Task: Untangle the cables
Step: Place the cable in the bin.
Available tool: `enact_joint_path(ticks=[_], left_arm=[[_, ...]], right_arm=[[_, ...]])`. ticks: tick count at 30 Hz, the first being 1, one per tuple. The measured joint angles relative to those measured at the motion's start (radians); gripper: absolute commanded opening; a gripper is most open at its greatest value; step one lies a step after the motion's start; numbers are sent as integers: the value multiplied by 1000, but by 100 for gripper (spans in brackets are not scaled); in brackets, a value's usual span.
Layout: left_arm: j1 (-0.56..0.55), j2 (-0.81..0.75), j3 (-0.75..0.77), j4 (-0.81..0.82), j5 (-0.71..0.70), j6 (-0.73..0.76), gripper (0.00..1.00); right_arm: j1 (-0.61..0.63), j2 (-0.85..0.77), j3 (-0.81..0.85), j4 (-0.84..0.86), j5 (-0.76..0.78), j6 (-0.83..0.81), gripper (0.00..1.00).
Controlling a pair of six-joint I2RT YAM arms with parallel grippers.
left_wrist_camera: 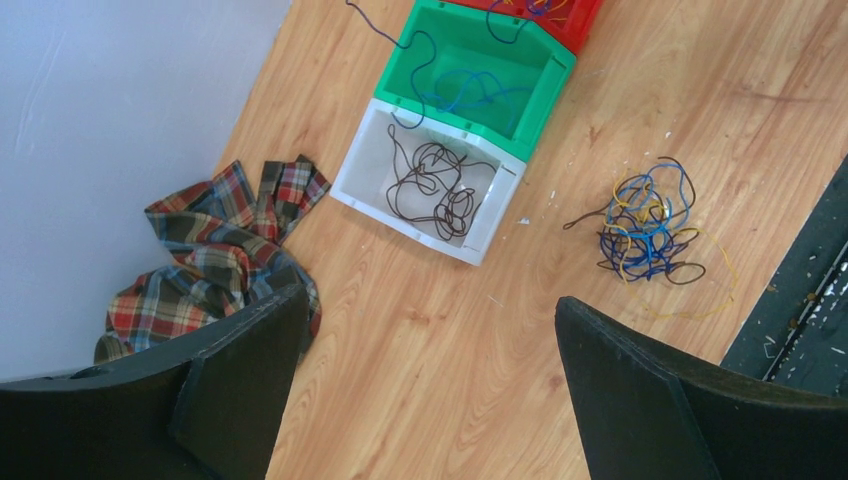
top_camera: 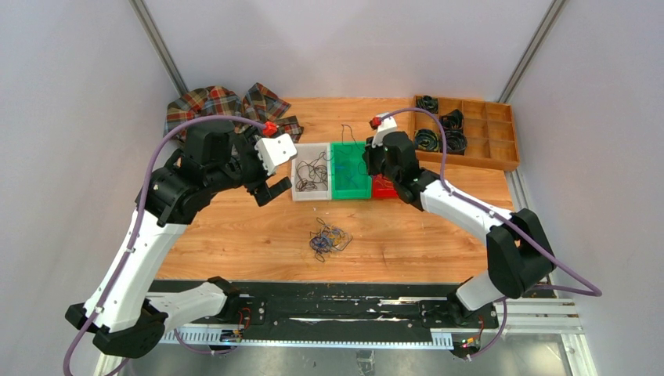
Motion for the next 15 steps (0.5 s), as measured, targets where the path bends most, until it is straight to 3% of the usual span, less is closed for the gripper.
enact_joint_path(ticks=[6,15], left_arm=[[0,-2,-4,-1,14,2,98],[0,-2,-4,-1,26,1,98]], right_arm=[[-12,-90,-94,3,7,28,1],[-16,-174,-100,-3,-9,57,1]])
